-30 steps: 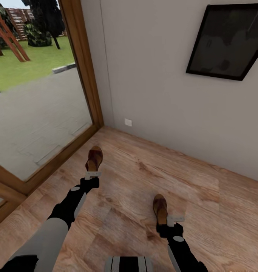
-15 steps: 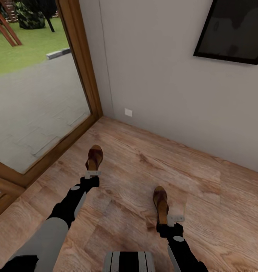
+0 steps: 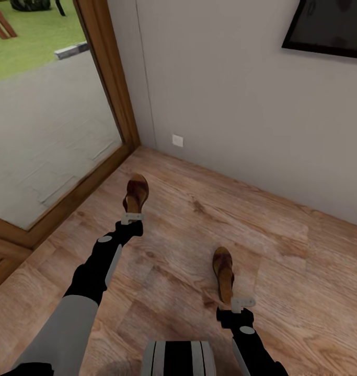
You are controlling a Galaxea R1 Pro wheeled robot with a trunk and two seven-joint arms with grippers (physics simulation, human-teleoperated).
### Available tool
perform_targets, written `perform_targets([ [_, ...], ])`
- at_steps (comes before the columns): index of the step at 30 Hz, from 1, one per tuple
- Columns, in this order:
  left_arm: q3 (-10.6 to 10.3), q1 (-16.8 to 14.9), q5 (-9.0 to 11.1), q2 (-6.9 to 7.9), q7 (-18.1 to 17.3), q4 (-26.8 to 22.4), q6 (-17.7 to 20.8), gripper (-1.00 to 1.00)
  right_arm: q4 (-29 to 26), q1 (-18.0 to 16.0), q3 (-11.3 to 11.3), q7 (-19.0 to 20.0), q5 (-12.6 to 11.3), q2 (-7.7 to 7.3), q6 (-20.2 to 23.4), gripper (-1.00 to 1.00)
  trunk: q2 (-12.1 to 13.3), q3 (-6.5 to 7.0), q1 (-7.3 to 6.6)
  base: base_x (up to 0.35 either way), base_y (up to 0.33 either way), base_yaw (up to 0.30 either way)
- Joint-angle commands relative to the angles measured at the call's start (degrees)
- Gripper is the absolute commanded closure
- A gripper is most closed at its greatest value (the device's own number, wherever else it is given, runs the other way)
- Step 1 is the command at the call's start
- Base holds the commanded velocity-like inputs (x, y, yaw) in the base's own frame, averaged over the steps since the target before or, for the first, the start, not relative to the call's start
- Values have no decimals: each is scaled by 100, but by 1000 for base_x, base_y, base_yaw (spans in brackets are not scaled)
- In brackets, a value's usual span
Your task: Pick up the two gym shoes and the two sandals from the corridor floor and place them onto the hallstand (shoe rack) in the corridor, making sure they are on the rack and not on the floor. Arrange them so the two gym shoes are next to each other and the two sandals are next to each other.
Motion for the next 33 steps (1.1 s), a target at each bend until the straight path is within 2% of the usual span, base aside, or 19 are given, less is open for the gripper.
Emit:
perform_targets([
  [1, 9, -1, -67, -6, -53, -35, 46, 100, -10, -1, 4, -13, 56, 1, 48, -100, -3, -36, 1, 0, 0, 0],
  [3, -4, 1, -66, -5, -54, -68, 68, 100, -10, -1, 4, -13, 56, 1, 48, -100, -6, -99, 6, 0, 0, 0],
  [12, -50, 223, -69, 9, -94, -133, 46, 100, -11, -1, 4, -13, 56, 2, 46, -100, -6, -175, 6, 19, 0, 0],
  [33, -53, 303, -75, 17, -94, -70, 40, 100, -18, -1, -5, -13, 73, -15, 48, -100, -6, -187, 6, 122, 0, 0],
])
